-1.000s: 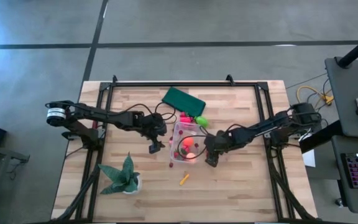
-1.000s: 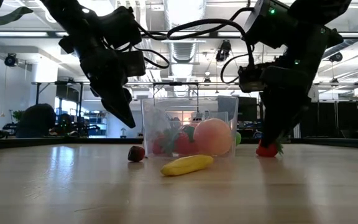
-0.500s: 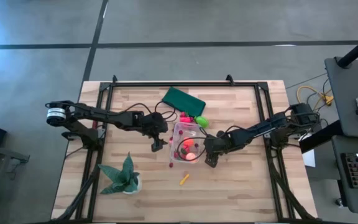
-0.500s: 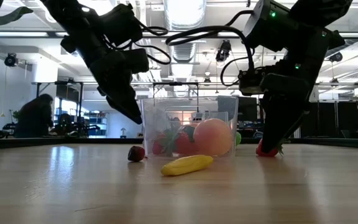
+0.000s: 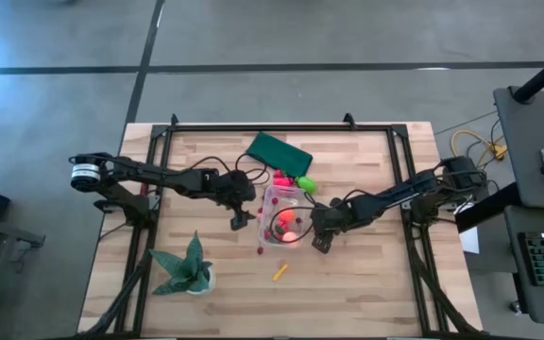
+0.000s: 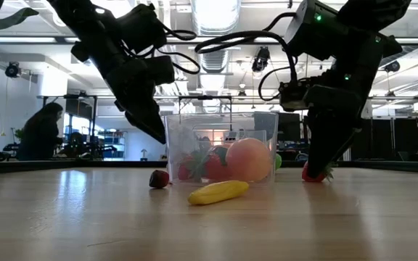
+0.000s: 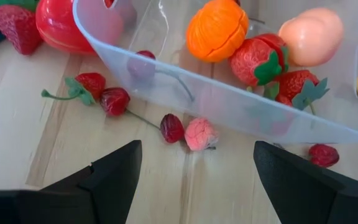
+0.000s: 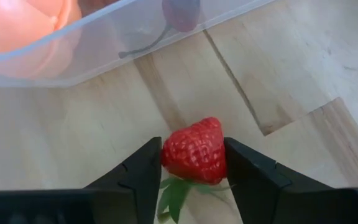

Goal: Pick and placing Produce into tupperware
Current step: Put the red strawberry into the transparent bin, then put the red cherry into the transparent bin

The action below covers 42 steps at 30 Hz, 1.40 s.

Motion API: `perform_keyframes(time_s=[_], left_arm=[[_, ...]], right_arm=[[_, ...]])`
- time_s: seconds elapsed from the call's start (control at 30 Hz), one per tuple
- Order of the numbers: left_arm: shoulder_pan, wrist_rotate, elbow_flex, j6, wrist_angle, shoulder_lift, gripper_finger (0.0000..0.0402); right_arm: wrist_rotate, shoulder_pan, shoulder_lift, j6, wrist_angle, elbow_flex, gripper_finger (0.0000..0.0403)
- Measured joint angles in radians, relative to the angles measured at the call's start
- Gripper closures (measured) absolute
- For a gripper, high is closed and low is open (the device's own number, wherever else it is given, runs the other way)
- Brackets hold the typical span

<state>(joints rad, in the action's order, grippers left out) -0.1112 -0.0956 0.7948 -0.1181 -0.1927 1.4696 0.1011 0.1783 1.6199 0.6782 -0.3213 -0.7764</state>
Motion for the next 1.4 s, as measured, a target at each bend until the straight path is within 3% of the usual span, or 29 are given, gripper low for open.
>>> perform_keyframes(time_s=[0.2,0.4,0.5,0.7,0.8,1.0,1.17,1.4], left_arm=[[0.000,0.000,0.000,-0.004,0.002,0.000,0.0107],[0.000,0.000,0.001,-0.005,0.000,0.000,0.0107],[0.000,0.000,0.001,-0.005,-0.001,0.000,0.0107],[0.000,-0.001,0.002,-0.013,-0.012,0.000,0.0107],[0.001,-0.004,0.001,-0.064,-0.041,0.000,0.0107],[0.002,-0.004,0.001,-0.156,-0.064,0.000,0.0107],[0.003,-0.004,0.000,-0.166,-0.063,0.000,0.0107],[0.003,-0.005,-0.004,-0.158,-0.057,0.000,0.0107]], right_arm=[[0.001,-0.002,-0.108,0.017,-0.040,-0.035,0.0255],[0.151,-0.022,-0.253,-0.004,-0.072,-0.124,0.0249],[0.166,-0.077,-0.273,-0.045,-0.063,-0.163,0.0249],[-0.097,-0.209,-0.148,-0.085,0.001,-0.241,0.0248],[-0.161,-0.220,-0.052,-0.085,0.003,-0.309,0.0240],[-0.159,-0.220,0.105,-0.085,-0.162,-0.462,0.0202],[-0.126,-0.218,0.157,-0.121,-0.282,-0.546,0.0165],[0.082,-0.219,0.077,-0.116,-0.322,-0.588,0.0140]])
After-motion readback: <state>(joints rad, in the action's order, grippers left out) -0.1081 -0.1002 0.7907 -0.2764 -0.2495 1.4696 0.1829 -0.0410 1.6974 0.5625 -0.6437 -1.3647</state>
